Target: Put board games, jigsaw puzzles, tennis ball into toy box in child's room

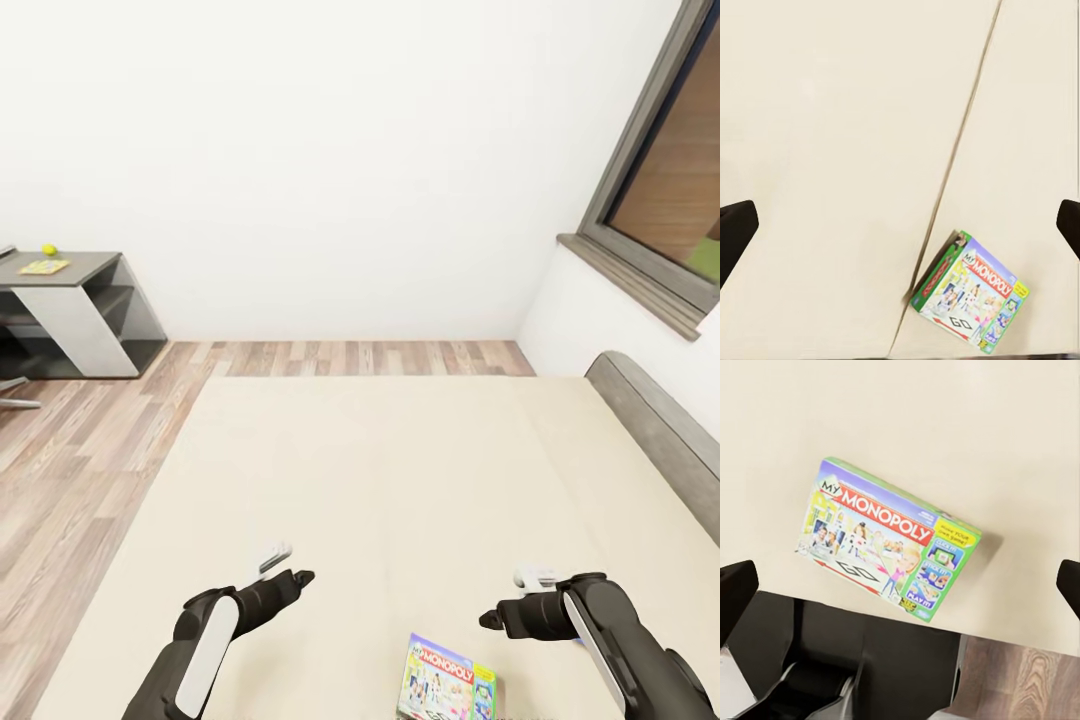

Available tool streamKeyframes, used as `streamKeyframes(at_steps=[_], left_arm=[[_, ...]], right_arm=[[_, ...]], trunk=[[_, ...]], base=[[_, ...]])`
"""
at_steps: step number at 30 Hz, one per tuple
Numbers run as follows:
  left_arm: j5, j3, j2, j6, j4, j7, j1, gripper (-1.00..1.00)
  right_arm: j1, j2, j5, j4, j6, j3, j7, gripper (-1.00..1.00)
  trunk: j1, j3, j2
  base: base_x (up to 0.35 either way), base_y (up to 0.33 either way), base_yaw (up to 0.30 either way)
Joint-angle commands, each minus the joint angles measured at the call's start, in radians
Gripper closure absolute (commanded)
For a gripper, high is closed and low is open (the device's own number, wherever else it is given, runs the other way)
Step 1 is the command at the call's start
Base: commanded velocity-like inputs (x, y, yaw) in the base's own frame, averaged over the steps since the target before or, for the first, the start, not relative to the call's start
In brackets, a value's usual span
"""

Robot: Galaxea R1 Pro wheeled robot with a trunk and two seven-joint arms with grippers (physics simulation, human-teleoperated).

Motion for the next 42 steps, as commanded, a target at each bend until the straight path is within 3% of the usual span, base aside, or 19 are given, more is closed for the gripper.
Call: streamKeyframes(at_steps=[1, 14, 42], left_arm=[[0.011, 0.002, -0.001, 0.005, -0.002, 0.008, -0.001, -1.00], [0.008, 0.001, 0.003, 0.007, -0.003, -0.100, 0.002, -1.00], [0.009, 0.002, 0.009, 0.010, -0.010, -0.179, 0.011, -1.00]], right_arm=[[-0.001, 0.000, 0.002, -0.001, 0.004, 0.000, 0.003, -1.00], [-0.001, -0.001, 0.003, 0.000, 0.004, 0.000, 0.040, -1.00], [-0.001, -0.002, -0.001, 0.001, 0.004, -0.008, 0.047, -1.00]], trunk=[[0.001, -0.003, -0.002], [0.001, -0.025, -0.002], [0.001, -0.070, -0.002]], base=[[0.000, 0.000, 0.000], [0.000, 0.000, 0.000], [0.000, 0.000, 0.000]])
